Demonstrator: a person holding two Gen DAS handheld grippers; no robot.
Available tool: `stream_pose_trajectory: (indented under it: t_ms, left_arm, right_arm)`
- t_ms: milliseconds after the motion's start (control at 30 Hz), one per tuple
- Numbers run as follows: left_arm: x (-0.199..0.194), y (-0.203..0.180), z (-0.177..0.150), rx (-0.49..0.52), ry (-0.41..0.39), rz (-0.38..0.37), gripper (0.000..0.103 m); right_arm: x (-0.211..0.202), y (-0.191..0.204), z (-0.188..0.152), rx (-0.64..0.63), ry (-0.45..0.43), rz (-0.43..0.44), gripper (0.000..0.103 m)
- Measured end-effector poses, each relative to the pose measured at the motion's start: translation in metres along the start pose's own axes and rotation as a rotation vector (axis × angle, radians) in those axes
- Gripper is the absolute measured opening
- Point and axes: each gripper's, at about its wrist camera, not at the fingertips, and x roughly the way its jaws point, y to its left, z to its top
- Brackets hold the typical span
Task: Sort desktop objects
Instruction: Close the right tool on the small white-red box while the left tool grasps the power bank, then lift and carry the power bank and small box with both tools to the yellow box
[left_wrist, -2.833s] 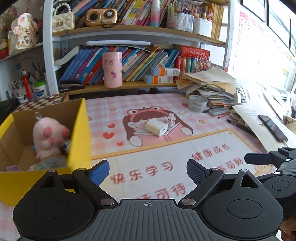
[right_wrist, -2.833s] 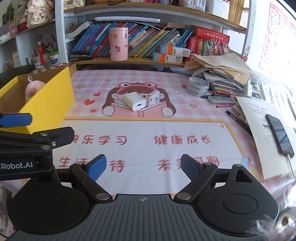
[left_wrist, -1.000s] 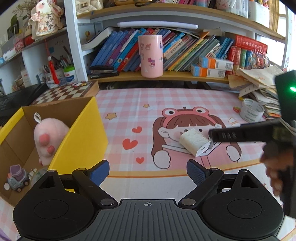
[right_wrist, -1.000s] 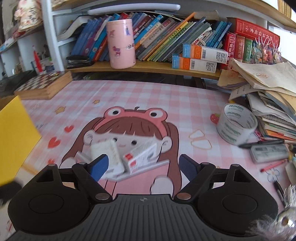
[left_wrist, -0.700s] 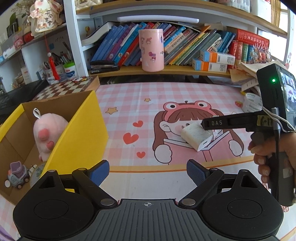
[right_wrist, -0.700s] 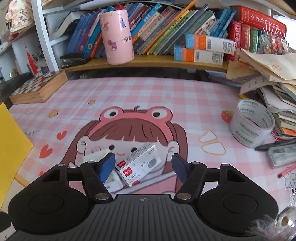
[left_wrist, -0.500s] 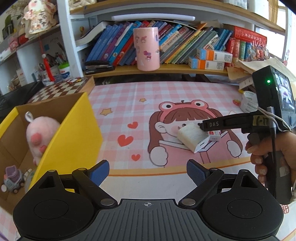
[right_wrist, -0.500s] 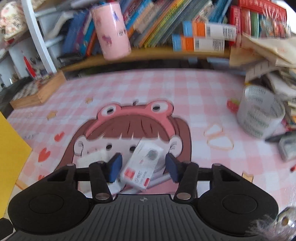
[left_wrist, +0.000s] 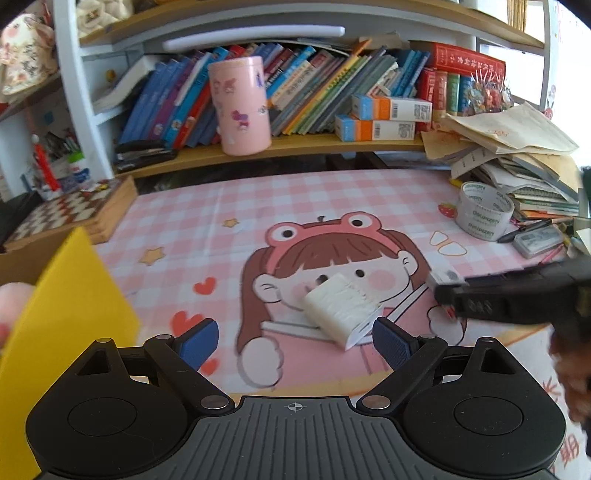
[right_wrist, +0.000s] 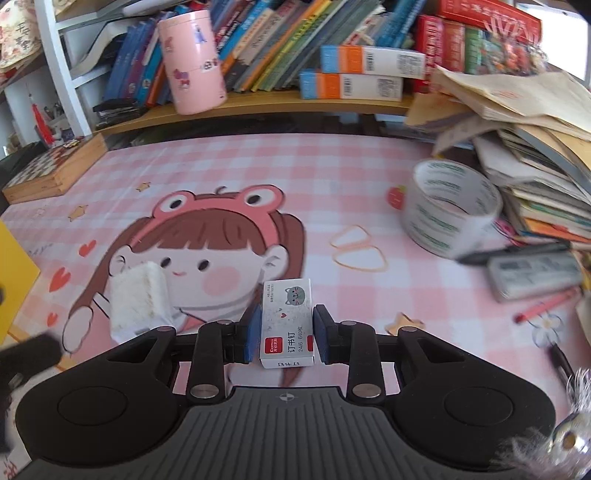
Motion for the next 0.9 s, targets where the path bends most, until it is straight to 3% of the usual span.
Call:
stream_pose_trajectory:
  t_ms: [267,467,667,900]
  left_arm:
    - [0.047,-0.013,0.005,-0.043,0.060,-0.058,0.091]
    - [0.059,-0.016,0.006,-0.033,0.051,-0.063,0.088]
    - [0.069,-0.019,0.007,-0.019,0.055,-0.080,0.067]
    - [0.057,-0.009,0.003,-0.016,0.063,-0.072,0.066]
  right_arm:
    - [-0.012,-0.004,-0.016,-0.032,0.008,-0.026,0.028]
    - [-0.014,0.000,-0.018,-0.065,0.010,-0.038,0.028]
    - [-0.012,0.003,-0.018,-0.097,0.018,-0.047,0.030]
    - [-0.012,0.005,-0.014,-0.113,0.036,-0.051,0.028]
